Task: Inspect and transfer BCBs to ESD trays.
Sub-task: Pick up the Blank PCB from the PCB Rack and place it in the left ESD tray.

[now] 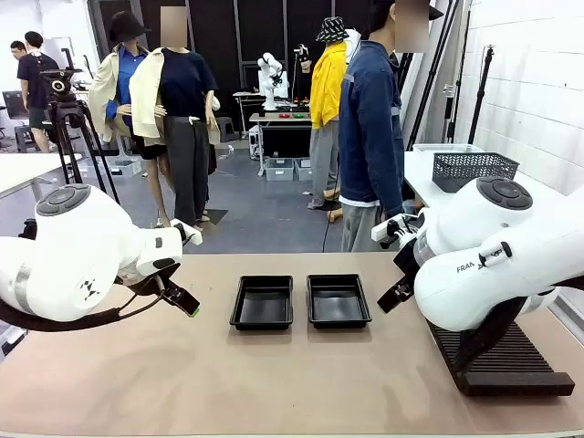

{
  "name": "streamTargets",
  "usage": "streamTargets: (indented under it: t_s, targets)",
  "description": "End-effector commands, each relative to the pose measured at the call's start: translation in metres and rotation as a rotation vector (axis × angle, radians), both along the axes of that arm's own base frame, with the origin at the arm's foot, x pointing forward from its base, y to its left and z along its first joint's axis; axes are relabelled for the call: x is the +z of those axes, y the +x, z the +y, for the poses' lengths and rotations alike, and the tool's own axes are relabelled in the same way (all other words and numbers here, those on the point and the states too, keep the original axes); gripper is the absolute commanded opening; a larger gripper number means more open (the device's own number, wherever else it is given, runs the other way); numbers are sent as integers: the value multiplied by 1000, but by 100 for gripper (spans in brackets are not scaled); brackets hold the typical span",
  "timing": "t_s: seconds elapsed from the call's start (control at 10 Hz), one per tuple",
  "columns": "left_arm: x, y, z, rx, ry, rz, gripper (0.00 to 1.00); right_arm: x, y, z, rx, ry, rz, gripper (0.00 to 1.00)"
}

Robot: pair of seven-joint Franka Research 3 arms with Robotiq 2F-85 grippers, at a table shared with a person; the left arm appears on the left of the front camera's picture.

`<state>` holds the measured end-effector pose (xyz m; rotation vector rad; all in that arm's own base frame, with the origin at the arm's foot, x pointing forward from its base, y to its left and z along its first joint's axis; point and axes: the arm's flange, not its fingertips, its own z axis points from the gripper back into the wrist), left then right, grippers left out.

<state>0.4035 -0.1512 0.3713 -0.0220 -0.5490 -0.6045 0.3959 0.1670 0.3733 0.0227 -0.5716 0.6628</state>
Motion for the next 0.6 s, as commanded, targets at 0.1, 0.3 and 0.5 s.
streamTargets:
  t_s: [0.1,0.3,0.5]
  targets:
    - [0,0,0,0,0,0,100,0,0,0,0,0,0,100]
    - [0,0,0,0,0,0,100,0,0,0,0,0,0,100]
    - [0,0,0,0,0,0,100,0,0,0,0,0,0,100]
